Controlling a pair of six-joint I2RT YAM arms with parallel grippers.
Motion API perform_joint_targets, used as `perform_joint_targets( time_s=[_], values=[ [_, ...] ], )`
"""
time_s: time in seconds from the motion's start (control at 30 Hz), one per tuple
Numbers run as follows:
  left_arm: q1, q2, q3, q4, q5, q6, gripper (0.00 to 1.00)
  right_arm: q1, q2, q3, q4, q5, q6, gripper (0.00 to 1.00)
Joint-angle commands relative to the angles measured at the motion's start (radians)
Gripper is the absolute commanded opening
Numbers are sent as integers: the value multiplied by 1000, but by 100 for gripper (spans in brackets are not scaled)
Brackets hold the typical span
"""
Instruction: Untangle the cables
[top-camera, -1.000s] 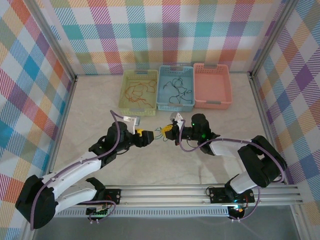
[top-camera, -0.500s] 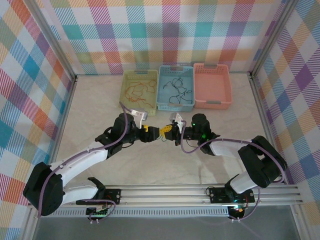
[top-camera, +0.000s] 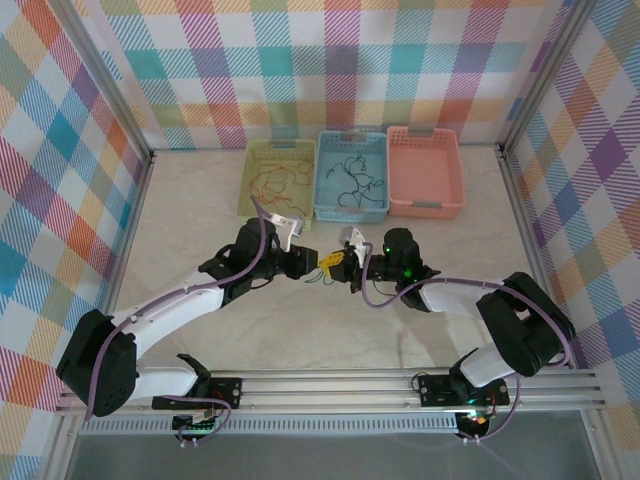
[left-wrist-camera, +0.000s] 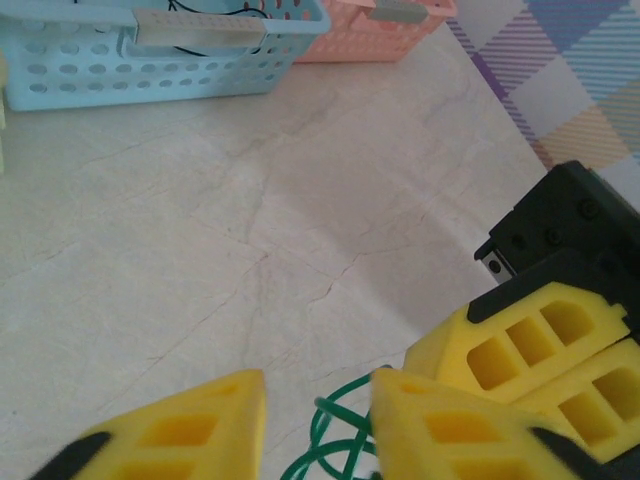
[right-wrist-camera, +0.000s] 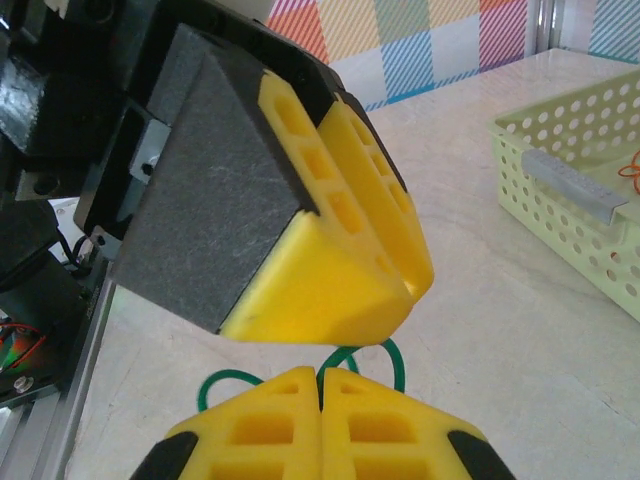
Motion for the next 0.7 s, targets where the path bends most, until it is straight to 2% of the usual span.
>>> perform_joint_targets(
  time_s=[0.0,0.2,0.3,0.4,0.5,0.6,0.67],
  values=[
    [6,6,25,-47,-11,15,22,7,-32,-4,31,-16,-14,0],
    [5,-21,11,-67,-44,7,0,6,-31,-5,21,15,-14,0],
    [5,-50,-4,-72,-105,-8,0,7,-29,-4,16,58,-5,0],
    [6,-111,-33,-81,-220,-40,0,7,-36,-12,19,126,6,0],
    [22,-220,-81,-86,-331,-100,0,7,-54,-25,-1,262,8,0],
    [48,-343,-136,-77,-375,-155,0,4,-71,-34,-31,408,7,0],
    [57,-421,-164,-75,-400,-177,0,4,-74,-39,-38,462,10,0]
  ],
)
